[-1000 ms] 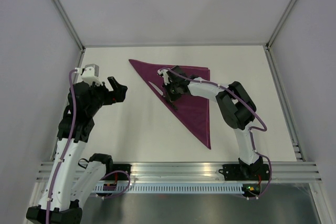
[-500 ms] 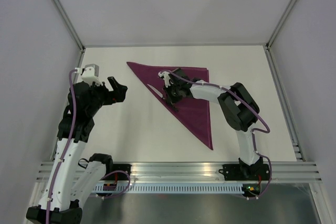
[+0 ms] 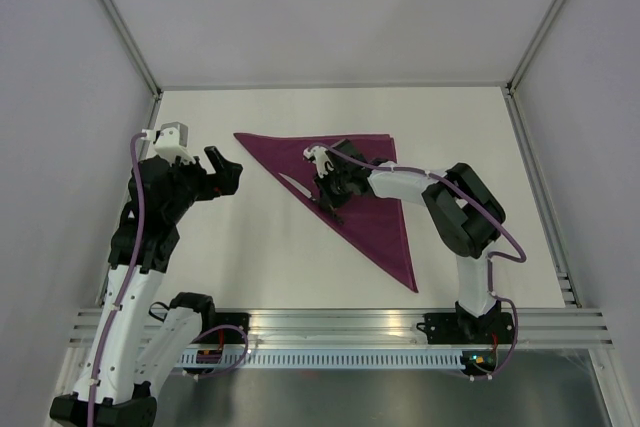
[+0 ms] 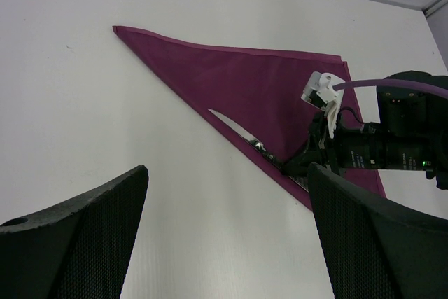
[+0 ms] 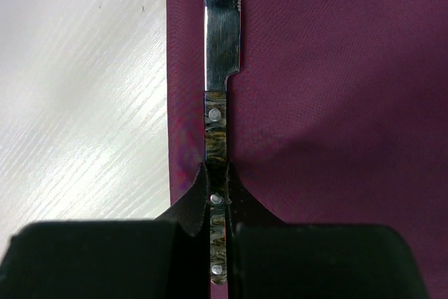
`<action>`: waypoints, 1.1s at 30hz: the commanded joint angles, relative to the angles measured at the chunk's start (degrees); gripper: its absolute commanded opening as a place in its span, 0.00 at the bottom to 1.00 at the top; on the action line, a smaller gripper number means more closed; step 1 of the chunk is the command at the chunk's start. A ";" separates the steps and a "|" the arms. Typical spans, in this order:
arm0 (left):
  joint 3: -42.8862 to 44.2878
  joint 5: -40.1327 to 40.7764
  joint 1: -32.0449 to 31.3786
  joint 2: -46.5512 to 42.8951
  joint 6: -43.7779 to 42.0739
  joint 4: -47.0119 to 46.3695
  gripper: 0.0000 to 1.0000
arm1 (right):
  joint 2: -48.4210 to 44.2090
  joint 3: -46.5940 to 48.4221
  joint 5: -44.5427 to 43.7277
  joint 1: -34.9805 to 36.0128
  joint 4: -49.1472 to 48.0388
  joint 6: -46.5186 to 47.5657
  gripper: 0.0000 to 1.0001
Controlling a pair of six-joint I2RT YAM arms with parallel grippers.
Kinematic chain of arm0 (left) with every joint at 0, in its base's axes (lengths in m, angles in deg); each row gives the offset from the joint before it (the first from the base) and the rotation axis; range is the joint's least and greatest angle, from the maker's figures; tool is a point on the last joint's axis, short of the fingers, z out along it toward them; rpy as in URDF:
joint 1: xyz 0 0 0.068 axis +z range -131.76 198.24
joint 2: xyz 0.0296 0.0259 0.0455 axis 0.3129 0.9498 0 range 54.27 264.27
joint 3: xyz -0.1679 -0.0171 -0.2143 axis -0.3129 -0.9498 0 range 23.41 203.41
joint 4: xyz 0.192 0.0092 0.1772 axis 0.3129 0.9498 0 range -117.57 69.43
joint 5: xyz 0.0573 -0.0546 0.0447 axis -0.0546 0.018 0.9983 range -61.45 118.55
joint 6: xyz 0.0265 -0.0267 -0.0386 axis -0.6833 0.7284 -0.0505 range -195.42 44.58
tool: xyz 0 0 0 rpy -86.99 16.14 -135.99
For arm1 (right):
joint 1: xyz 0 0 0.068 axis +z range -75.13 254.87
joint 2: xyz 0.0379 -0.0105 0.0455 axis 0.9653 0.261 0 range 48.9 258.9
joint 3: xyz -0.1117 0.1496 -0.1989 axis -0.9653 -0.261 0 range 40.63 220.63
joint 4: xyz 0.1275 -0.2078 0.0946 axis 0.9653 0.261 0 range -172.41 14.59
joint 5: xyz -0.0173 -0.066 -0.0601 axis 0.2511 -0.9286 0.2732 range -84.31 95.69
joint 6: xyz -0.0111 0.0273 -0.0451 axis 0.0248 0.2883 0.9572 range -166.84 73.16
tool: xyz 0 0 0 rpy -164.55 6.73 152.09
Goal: Fold the napkin, place the utensils inside, and roll it up
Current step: Place the knife on the napkin.
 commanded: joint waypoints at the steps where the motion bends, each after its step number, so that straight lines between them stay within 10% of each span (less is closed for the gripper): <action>1: 0.26 -0.55 0.34 -0.63 -1.39 -1.00 0.98 | 2.57 -3.80 -0.35 0.68 9.85 1.14 0.00; 33: 0.44 -0.46 0.26 -0.54 -1.48 -1.00 0.98 | 1.61 0.33 -2.28 0.86 11.35 -1.75 0.01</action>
